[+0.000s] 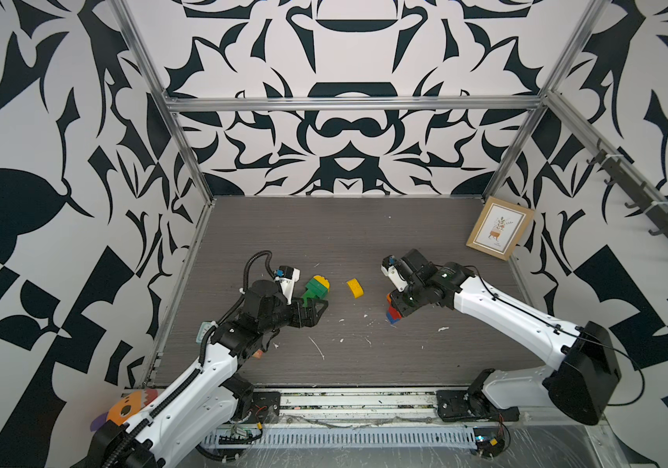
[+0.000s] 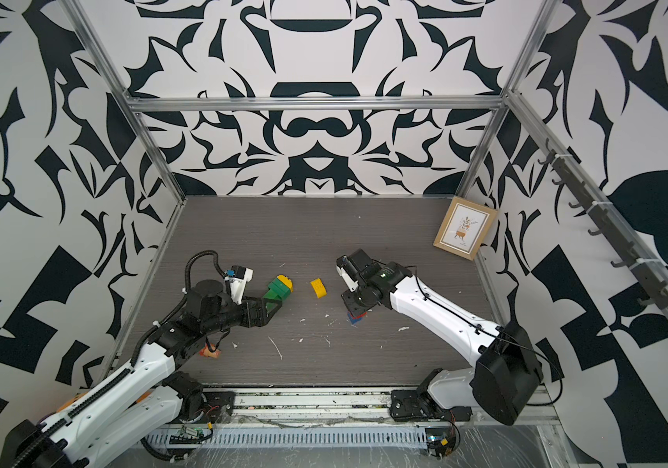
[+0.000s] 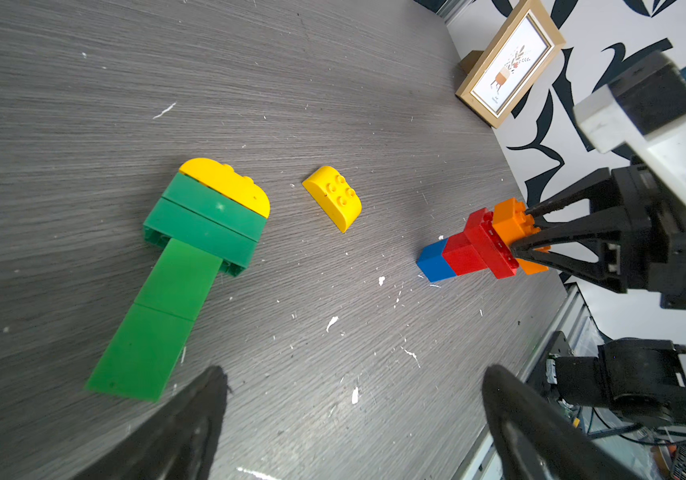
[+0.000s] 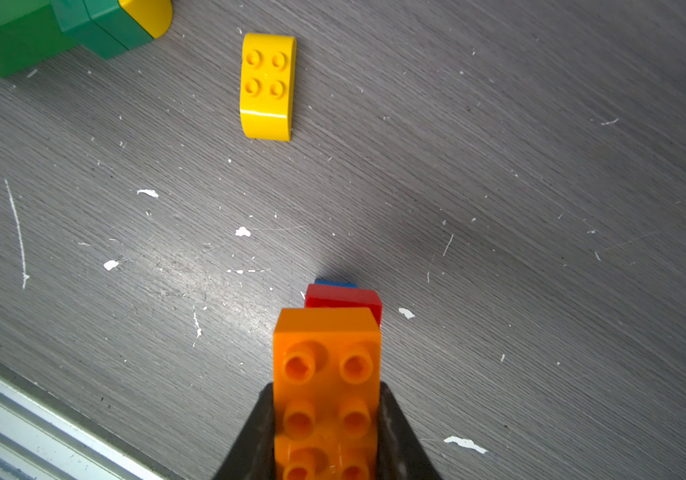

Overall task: Assemble an ice cream with lego
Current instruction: Assemble the lego brick with the lego brick.

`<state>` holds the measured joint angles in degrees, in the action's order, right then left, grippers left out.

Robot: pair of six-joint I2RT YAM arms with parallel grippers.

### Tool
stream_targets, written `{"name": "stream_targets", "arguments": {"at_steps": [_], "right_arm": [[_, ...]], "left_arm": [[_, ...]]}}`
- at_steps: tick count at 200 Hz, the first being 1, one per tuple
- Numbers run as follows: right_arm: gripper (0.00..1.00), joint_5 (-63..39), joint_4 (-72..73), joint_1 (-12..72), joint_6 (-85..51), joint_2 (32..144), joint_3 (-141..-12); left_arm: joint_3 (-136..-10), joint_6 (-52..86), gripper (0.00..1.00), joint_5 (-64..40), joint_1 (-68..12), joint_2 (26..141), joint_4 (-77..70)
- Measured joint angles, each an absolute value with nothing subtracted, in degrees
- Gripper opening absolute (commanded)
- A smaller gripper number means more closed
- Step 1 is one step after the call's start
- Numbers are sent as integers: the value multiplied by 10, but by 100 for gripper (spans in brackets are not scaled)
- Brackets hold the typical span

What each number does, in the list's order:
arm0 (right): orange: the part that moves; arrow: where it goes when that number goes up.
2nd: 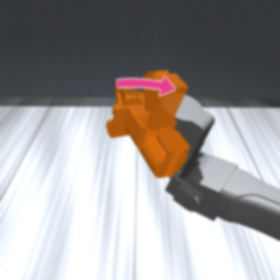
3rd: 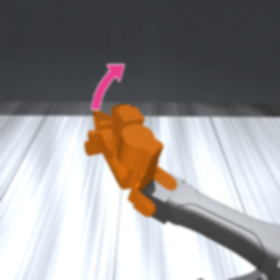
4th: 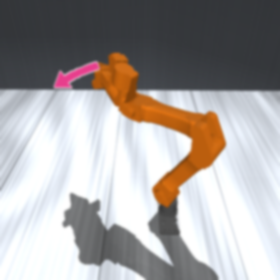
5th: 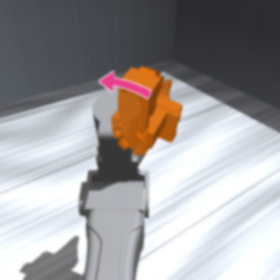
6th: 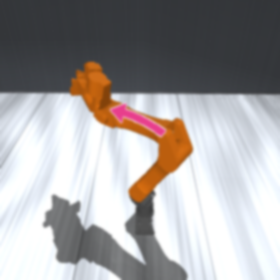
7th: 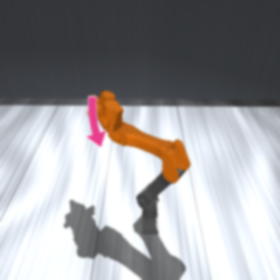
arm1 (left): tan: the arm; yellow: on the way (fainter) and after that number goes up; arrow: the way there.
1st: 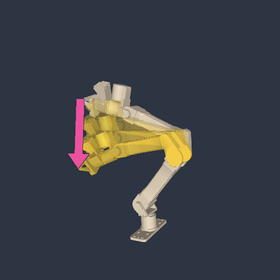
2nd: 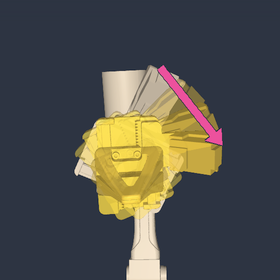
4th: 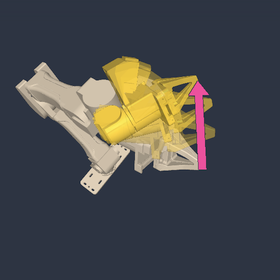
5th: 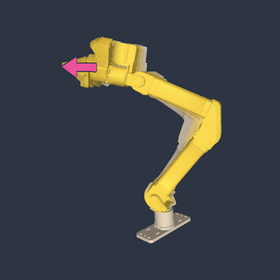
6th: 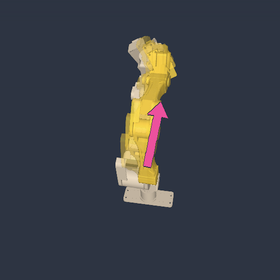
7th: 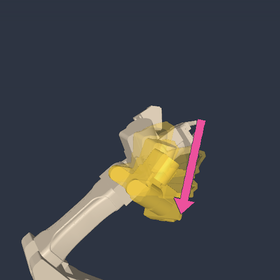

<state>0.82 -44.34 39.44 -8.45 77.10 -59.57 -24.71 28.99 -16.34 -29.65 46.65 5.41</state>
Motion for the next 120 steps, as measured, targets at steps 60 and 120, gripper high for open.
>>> {"name": "stream_targets", "arguments": {"at_steps": [60, 120], "right_arm": [[31, 13, -446, 394, -90, 771, -594], [39, 15, -443, 394, -92, 783, -594]], "left_arm": [[-247, 289, 99, -163, -296, 465, 54], [-247, 289, 99, -163, -296, 458, 57]]}}
